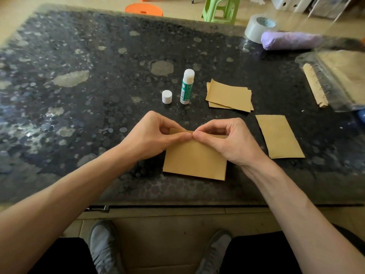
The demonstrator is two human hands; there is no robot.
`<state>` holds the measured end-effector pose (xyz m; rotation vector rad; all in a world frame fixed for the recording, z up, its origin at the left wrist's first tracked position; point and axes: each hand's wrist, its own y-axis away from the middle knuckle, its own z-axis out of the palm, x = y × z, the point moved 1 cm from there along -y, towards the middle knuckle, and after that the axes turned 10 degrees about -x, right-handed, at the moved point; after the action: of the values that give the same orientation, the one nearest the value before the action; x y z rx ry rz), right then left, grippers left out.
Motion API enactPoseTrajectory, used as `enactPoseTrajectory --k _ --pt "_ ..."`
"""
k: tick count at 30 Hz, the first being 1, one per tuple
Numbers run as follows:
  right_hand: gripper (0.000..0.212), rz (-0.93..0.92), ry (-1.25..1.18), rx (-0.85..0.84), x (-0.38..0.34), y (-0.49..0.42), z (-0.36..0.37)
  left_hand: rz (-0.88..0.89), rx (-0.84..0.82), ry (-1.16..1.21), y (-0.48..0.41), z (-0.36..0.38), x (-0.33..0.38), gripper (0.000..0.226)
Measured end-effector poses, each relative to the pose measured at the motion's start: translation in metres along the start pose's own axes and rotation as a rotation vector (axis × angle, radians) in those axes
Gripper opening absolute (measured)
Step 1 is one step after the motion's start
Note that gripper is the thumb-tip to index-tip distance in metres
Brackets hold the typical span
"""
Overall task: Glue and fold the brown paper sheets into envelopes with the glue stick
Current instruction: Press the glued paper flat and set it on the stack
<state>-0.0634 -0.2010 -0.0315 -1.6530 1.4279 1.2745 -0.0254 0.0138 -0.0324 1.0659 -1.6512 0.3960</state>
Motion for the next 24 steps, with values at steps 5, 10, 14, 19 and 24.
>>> enactPoseTrajectory --k 5,10,14,19,24 --pt "0.011 0.027 0.007 0.005 0.0 0.0 -0.001 -0.004 -0.027 0.059 0.001 -0.002 0.003 0.016" --pt "0.015 0.067 -0.036 0.085 0.0 -0.001 -0.002 0.015 0.042 0.061 0.001 -0.009 0.005 0.015" --pt "0.015 0.081 0.034 0.168 0.003 -0.002 0.001 -0.007 0.012 0.124 0.002 -0.009 0.007 0.016" --pt "0.016 0.061 -0.005 0.11 -0.001 0.0 0.002 0.008 0.037 0.146 0.005 -0.01 0.007 0.015" --pt "0.019 0.135 -0.036 0.21 0.003 -0.002 0.004 0.01 0.088 0.124 0.004 -0.012 0.009 0.012"
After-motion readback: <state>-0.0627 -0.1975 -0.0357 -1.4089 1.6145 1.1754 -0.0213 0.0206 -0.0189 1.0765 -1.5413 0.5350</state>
